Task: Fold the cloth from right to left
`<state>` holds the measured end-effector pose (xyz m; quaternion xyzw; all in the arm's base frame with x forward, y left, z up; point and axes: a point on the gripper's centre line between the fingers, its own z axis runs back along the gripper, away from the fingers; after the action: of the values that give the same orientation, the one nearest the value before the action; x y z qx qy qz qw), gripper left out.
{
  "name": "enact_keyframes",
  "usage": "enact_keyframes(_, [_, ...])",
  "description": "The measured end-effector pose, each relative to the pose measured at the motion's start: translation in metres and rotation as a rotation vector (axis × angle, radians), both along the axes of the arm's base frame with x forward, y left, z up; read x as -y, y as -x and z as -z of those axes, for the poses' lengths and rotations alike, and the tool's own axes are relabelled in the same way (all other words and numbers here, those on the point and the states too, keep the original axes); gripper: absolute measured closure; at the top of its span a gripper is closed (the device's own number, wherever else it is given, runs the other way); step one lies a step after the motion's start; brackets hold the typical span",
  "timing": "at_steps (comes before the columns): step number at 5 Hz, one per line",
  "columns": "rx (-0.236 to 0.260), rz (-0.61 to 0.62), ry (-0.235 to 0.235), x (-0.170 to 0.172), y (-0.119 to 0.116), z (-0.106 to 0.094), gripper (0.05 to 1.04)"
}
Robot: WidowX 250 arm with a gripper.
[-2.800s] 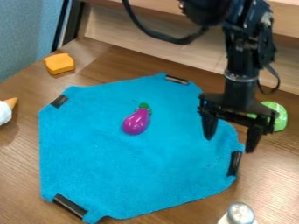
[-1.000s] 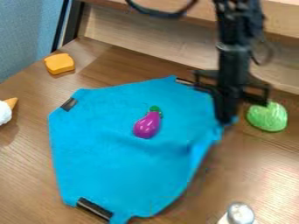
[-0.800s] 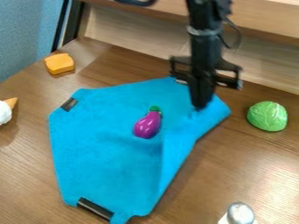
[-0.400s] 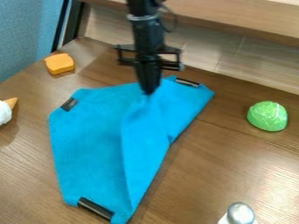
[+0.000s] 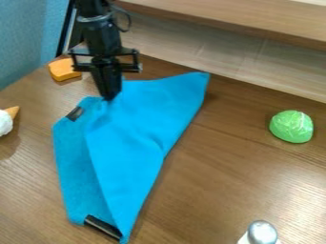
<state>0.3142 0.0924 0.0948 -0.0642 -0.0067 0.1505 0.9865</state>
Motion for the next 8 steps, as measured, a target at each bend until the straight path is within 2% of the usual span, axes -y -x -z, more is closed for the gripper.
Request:
enact_keyframes(1, [-0.008,-0.036,-0.005,-0.018,0.008,0.003,1.006])
enact_keyframes(2, [-0.014,-0.044,-0.007,-0.021,0.011,0.005,0.85])
enact_keyframes(4, [-0.018,-0.008,-0.018,0.005,0.001,0.005,0.268])
enact_keyframes(5, [-0.026,0.009,-0.021,0.018,-0.001,0.005,0.083])
enact_keyframes(6, [-0.007,0.048,-0.027,0.036,-0.011,-0.001,0.083])
enact_keyframes(7, [0.032,0.111,-0.034,0.062,-0.025,-0.013,0.083])
enact_keyframes(8, [0.05,0.162,-0.059,0.082,-0.033,-0.021,0.083])
